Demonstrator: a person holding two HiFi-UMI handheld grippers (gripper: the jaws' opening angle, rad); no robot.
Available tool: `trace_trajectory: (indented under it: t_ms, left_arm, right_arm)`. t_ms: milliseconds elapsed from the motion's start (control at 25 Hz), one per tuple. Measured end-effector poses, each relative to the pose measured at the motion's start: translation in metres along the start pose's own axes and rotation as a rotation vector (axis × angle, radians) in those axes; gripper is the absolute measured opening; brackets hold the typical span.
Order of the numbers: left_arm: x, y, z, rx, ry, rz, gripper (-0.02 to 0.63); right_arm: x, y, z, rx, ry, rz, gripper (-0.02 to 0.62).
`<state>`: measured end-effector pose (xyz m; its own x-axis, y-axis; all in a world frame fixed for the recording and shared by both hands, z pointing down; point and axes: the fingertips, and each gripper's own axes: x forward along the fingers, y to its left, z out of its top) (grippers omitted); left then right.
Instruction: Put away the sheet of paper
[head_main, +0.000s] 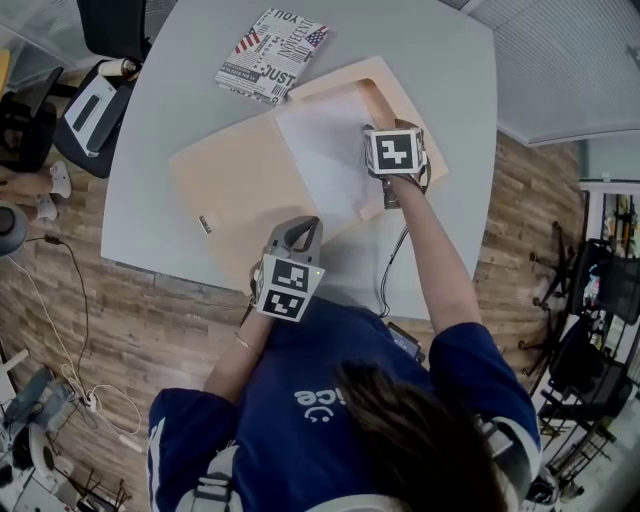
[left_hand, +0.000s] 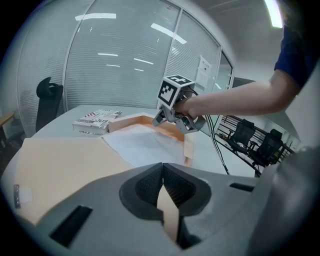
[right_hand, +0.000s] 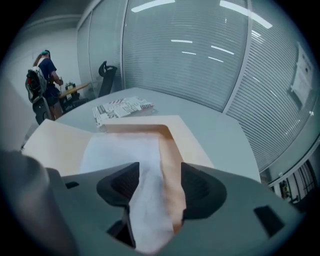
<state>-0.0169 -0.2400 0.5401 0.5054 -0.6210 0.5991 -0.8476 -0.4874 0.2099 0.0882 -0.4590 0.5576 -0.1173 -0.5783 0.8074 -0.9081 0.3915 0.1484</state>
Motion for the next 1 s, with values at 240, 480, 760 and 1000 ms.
trace_trajectory:
  t_ms: [240,480,760,1000]
  left_arm:
    - [-0.016,-0.001,0.025,-0.013,-0.094,0.004,0.005]
    - [-0.042,0.0,0.05,-0.023,-0.195,0.009,0.005]
    - [-0.067,0.009,0.065,0.001,-0.289,0.056,0.005]
    - [-0.08,0.012,0.061,0.018,-0.315,0.076,0.005]
  right_arm:
    - [-0.066,-0.002,0.026,0.104,-0.217,0.088,0.279]
    - [-0.131,0.009,0.024,0.102,-0.367,0.091,0.27]
    - [-0.178,0.034,0.0,0.09,-0.447,0.035,0.27]
    - [-0.197,0.066,-0.039,0.111,-0.443,0.036,0.275]
